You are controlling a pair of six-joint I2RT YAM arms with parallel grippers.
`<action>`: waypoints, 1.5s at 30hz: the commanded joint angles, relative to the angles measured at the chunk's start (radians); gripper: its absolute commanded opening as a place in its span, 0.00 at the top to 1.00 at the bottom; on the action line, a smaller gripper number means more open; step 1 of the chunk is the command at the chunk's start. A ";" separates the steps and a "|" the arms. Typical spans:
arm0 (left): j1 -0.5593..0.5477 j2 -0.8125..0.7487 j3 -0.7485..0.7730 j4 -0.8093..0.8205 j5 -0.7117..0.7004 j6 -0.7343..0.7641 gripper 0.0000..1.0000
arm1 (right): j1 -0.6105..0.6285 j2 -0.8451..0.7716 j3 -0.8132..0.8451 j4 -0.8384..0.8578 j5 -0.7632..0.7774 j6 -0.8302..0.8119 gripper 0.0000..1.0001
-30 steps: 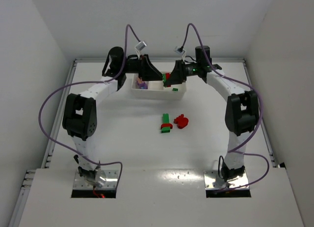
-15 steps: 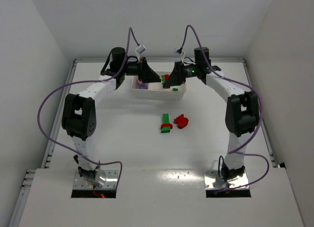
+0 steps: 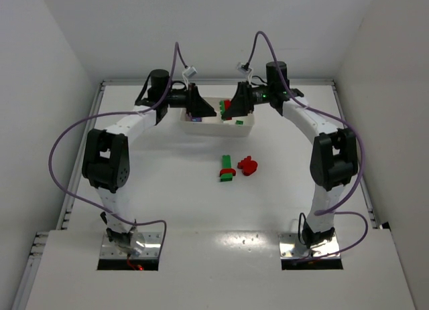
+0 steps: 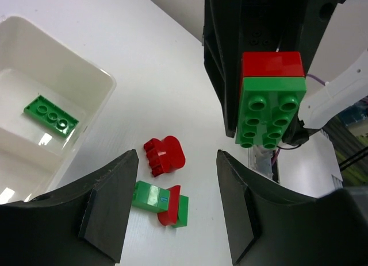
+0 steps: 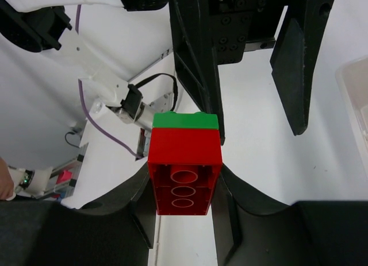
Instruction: Sort the legos into containers by color
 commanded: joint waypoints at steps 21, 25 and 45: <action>-0.024 -0.051 0.000 0.308 0.114 -0.204 0.37 | 0.027 0.019 0.033 0.048 -0.028 -0.001 0.99; -0.034 -0.030 0.013 0.363 0.123 -0.262 0.37 | 0.036 0.028 0.042 0.048 -0.028 -0.001 0.99; -0.043 -0.011 -0.006 0.572 0.152 -0.426 0.21 | 0.036 0.058 0.051 0.058 -0.028 -0.001 0.99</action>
